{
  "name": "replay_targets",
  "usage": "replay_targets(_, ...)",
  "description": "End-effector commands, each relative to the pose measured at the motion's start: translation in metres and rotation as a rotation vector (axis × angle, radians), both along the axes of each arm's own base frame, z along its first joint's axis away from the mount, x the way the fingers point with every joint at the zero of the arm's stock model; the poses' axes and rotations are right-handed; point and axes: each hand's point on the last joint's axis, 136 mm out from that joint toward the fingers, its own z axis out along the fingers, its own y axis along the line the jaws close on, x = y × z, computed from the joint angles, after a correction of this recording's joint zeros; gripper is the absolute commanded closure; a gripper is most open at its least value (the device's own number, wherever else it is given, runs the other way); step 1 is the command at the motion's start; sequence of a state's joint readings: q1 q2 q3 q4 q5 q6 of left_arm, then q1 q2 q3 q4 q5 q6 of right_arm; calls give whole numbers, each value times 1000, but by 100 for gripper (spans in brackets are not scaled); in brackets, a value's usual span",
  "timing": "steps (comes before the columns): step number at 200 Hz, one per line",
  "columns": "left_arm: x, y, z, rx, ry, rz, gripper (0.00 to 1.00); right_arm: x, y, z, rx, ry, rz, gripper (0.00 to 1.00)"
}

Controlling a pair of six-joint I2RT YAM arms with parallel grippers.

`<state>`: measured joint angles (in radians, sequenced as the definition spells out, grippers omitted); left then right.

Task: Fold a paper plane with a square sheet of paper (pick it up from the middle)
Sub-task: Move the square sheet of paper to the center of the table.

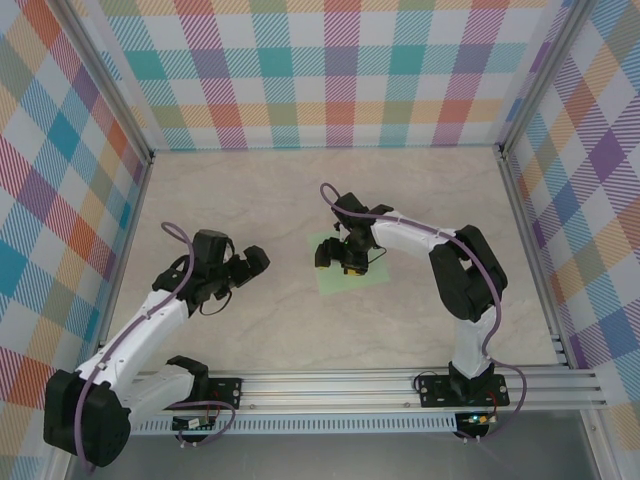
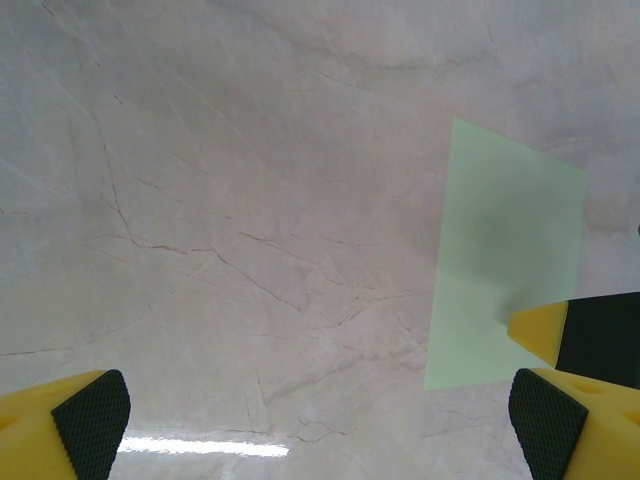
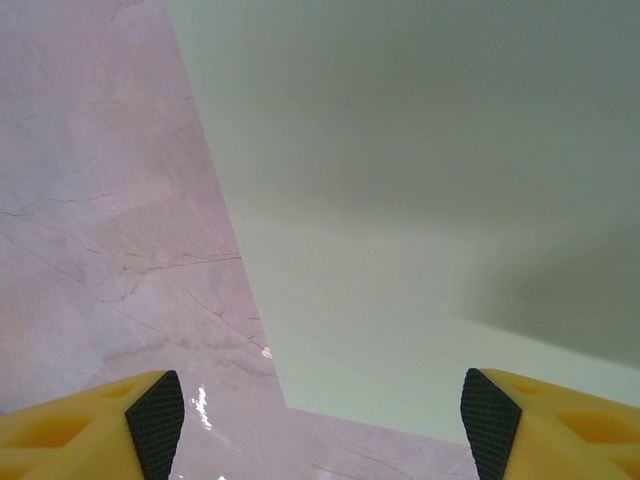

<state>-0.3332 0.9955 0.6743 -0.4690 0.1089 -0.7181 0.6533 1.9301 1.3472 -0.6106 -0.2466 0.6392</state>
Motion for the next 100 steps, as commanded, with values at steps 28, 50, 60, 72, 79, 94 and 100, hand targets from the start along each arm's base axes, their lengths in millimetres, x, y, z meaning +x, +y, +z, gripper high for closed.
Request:
replay_targets(28, -4, 2, -7, 8, 4, 0, 0, 7, -9, -6, -65, -4, -22, 27)
replay_targets(50, -2, -3, -8, -13, -2, -13, 0, 16, -13, -2, -86, -40, -27, 26)
replay_targets(60, 0, -4, -8, -21, -5, -14, 0, 19, -15, -6, -112, -42, -31, 26)
replay_targets(72, 2, -7, -9, -28, -2, -21, 0, 20, -23, -18, -162, -32, -50, 26)
replay_targets(79, 2, -8, -9, -30, 2, -24, 0, 19, -27, -24, -186, -15, -65, 26)
replay_targets(94, 2, -9, -11, -29, 12, -32, 0, 14, -27, -34, -187, 20, -95, 27)
replay_targets(100, 2, -9, -11, -26, 14, -33, 0, 11, -26, -37, -178, 28, -105, 27)
